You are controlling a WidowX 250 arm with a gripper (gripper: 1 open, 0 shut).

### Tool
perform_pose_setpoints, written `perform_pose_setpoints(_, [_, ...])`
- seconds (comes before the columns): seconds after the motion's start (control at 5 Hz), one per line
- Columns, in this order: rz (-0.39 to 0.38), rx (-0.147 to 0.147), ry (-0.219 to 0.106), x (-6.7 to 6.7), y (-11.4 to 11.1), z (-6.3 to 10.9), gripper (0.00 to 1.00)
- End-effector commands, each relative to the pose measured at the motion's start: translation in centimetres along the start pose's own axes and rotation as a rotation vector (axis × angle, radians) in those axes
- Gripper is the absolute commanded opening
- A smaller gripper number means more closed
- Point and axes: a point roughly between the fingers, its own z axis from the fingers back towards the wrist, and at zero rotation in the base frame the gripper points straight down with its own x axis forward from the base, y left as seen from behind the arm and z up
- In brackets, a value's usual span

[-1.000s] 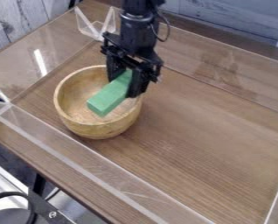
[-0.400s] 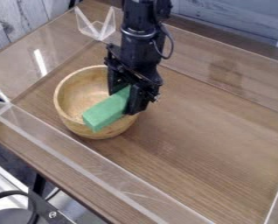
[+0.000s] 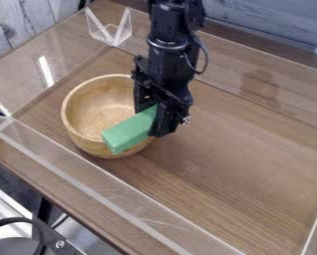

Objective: Remove the green block from inside the brown bowl and put it on the table

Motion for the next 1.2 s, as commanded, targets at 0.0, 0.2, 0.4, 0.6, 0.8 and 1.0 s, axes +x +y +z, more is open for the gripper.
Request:
perform_pose_setpoints(0.0, [-0.033,-0.006,-0.109,1.1,-0.1,1.4,0.00])
perform_pose_setpoints(0.2, [-0.050,-0.029,-0.169,1.3,-0.3,1.7,0.00])
perform_pose_setpoints(0.4, [-0.129,-0.063,-0.181,0.2,-1.3,1.7,0.00])
perform_pose_setpoints(0.6, [-0.175,-0.097,-0.194,-0.8,-2.0,1.8,0.00])
perform_pose_setpoints(0.8, [-0.194,-0.082,-0.225,-0.1,-1.7,1.7,0.00])
perform_pose_setpoints(1.0, [-0.208,-0.069,-0.251,0.5,-1.3,1.6,0.00])
